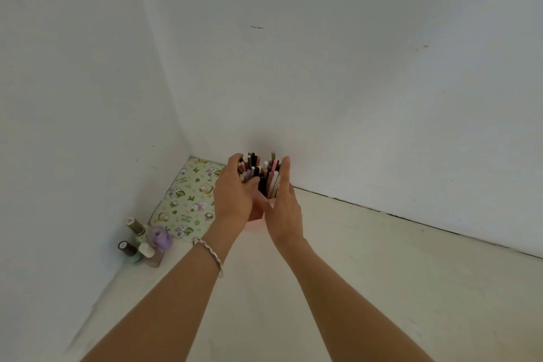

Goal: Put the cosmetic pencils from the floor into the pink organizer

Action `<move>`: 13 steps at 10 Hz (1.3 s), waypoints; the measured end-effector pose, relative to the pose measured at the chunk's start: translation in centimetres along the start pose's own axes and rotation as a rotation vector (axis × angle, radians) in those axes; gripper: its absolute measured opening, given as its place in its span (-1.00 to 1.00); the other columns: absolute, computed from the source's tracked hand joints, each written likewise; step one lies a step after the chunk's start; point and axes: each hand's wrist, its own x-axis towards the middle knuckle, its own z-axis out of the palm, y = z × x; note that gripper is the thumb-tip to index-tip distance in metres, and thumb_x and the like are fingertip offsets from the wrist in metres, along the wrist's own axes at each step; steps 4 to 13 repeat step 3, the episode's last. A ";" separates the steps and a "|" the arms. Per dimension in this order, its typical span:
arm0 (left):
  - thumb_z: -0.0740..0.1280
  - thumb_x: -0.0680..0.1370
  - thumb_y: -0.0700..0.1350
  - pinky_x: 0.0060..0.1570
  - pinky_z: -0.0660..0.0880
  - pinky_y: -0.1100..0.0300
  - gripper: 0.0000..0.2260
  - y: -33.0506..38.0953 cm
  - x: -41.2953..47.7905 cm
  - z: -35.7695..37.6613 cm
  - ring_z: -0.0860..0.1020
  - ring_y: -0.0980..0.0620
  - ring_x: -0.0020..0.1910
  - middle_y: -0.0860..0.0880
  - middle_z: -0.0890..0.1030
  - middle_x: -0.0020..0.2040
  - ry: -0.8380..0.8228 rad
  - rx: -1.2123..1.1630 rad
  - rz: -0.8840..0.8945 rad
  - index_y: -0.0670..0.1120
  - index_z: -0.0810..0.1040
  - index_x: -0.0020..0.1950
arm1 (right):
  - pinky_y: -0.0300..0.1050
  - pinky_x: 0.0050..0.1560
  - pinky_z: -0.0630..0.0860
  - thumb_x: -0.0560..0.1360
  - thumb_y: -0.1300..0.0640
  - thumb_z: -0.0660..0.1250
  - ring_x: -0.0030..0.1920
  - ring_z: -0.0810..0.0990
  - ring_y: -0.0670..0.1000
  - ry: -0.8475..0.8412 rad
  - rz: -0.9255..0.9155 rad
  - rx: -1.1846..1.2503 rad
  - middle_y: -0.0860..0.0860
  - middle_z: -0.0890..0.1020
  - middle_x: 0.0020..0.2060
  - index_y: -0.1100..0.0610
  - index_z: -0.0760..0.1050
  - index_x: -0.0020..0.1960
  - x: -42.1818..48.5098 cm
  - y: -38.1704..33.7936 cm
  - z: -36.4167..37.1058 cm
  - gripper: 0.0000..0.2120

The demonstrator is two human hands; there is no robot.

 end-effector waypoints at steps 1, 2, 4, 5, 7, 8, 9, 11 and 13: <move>0.45 0.50 -0.15 -0.01 0.35 0.25 -0.54 -0.7 0.3 0.6 0.52 0.08 0.06 -0.01 0.57 0.17 0.015 0.023 0.023 0.01 0.40 0.36 | 0.05 -0.01 0.56 0.56 -0.09 0.30 0.05 0.60 0.06 -0.003 -0.011 -0.003 0.00 0.44 0.36 -0.42 -0.36 0.44 -0.1 0.7 0.3 -0.14; 0.45 0.51 -0.15 0.08 0.34 0.26 -0.38 -0.1 0.1 0.4 0.50 0.04 0.25 -0.04 0.50 0.30 0.004 -0.061 -0.007 0.08 0.27 0.49 | -0.01 0.03 0.55 0.55 -0.06 0.33 0.04 0.57 -0.02 -0.006 -0.006 0.050 0.01 0.40 0.39 -0.42 -0.35 0.44 0.3 -0.1 0.2 -0.11; 0.47 0.48 0.00 0.31 0.16 0.20 -0.11 -0.2 -1.5 -0.9 0.12 0.08 0.52 -0.06 0.08 0.59 0.033 -0.197 0.006 0.16 -0.08 0.60 | -0.04 0.29 0.40 0.47 -0.02 0.45 0.39 0.35 -0.06 0.101 -0.003 0.122 -0.01 0.18 0.52 -0.26 -0.26 0.53 -1.6 0.7 -0.5 -0.01; 0.47 0.48 0.00 0.31 0.16 0.20 -0.11 -0.2 -1.5 -0.9 0.12 0.08 0.52 -0.06 0.08 0.59 0.033 -0.197 0.006 0.16 -0.08 0.60 | -0.04 0.29 0.40 0.47 -0.02 0.45 0.39 0.35 -0.06 0.101 -0.003 0.122 -0.01 0.18 0.52 -0.26 -0.26 0.53 -1.6 0.7 -0.5 -0.01; 0.47 0.48 0.00 0.31 0.16 0.20 -0.11 -0.2 -1.5 -0.9 0.12 0.08 0.52 -0.06 0.08 0.59 0.033 -0.197 0.006 0.16 -0.08 0.60 | -0.04 0.29 0.40 0.47 -0.02 0.45 0.39 0.35 -0.06 0.101 -0.003 0.122 -0.01 0.18 0.52 -0.26 -0.26 0.53 -1.6 0.7 -0.5 -0.01; 0.47 0.48 0.00 0.31 0.16 0.20 -0.11 -0.2 -1.5 -0.9 0.12 0.08 0.52 -0.06 0.08 0.59 0.033 -0.197 0.006 0.16 -0.08 0.60 | -0.04 0.29 0.40 0.47 -0.02 0.45 0.39 0.35 -0.06 0.101 -0.003 0.122 -0.01 0.18 0.52 -0.26 -0.26 0.53 -1.6 0.7 -0.5 -0.01; 0.47 0.48 0.00 0.31 0.16 0.20 -0.11 -0.2 -1.5 -0.9 0.12 0.08 0.52 -0.06 0.08 0.59 0.033 -0.197 0.006 0.16 -0.08 0.60 | -0.04 0.29 0.40 0.47 -0.02 0.45 0.39 0.35 -0.06 0.101 -0.003 0.122 -0.01 0.18 0.52 -0.26 -0.26 0.53 -1.6 0.7 -0.5 -0.01; 0.47 0.48 0.00 0.31 0.16 0.20 -0.11 -0.2 -1.5 -0.9 0.12 0.08 0.52 -0.06 0.08 0.59 0.033 -0.197 0.006 0.16 -0.08 0.60 | -0.04 0.29 0.40 0.47 -0.02 0.45 0.39 0.35 -0.06 0.101 -0.003 0.122 -0.01 0.18 0.52 -0.26 -0.26 0.53 -1.6 0.7 -0.5 -0.01; 0.47 0.48 0.00 0.31 0.16 0.20 -0.11 -0.2 -1.5 -0.9 0.12 0.08 0.52 -0.06 0.08 0.59 0.033 -0.197 0.006 0.16 -0.08 0.60 | -0.04 0.29 0.40 0.47 -0.02 0.45 0.39 0.35 -0.06 0.101 -0.003 0.122 -0.01 0.18 0.52 -0.26 -0.26 0.53 -1.6 0.7 -0.5 -0.01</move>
